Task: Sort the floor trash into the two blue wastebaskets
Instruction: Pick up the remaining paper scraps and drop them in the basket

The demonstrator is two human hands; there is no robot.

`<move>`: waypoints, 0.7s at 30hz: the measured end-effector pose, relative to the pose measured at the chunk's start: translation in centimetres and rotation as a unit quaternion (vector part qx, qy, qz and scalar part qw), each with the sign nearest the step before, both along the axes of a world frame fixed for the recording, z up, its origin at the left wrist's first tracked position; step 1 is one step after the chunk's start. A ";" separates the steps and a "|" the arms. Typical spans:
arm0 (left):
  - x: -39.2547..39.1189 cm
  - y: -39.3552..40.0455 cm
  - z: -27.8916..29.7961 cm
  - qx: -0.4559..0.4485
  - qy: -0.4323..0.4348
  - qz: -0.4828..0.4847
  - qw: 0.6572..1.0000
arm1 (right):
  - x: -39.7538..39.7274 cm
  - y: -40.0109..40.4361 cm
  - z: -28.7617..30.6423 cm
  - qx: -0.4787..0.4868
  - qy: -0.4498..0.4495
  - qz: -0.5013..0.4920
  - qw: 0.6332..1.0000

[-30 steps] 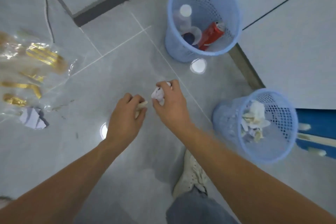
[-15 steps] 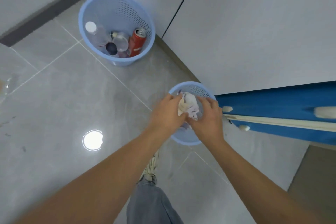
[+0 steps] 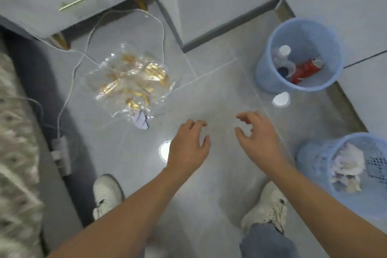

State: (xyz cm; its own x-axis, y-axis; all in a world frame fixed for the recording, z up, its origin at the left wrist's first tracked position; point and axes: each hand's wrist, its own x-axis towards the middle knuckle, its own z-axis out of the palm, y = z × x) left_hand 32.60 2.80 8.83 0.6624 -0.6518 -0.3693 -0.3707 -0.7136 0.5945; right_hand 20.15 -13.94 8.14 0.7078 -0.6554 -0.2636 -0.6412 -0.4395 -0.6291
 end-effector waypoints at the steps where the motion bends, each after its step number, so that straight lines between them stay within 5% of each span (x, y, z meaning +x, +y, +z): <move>1: 1.8 2.7 -0.6 0.007 -0.004 0.023 1.000 | 2.7 2.3 -0.8 0.001 -0.007 0.022 1.000; 10: 10.8 20.5 -9.3 0.072 -0.002 0.156 0.985 | 17.7 18.0 -10.3 0.048 0.023 0.165 0.985; 15: 12.3 22.2 -15.9 0.087 0.031 0.172 0.981 | 20.5 20.8 -16.2 0.047 0.085 0.222 0.970; 21: 15.5 19.7 -21.4 0.053 0.002 0.206 0.977 | 25.3 21.2 -21.1 -0.039 0.048 0.304 0.951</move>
State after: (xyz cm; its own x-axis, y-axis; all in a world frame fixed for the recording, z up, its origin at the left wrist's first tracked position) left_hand 48.07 22.47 -12.52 0.8589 -0.2885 -0.4232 -0.0370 -0.8590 0.5106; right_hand 45.43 7.23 -12.99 0.9373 -0.1536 -0.3127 -0.3066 -0.7902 -0.5307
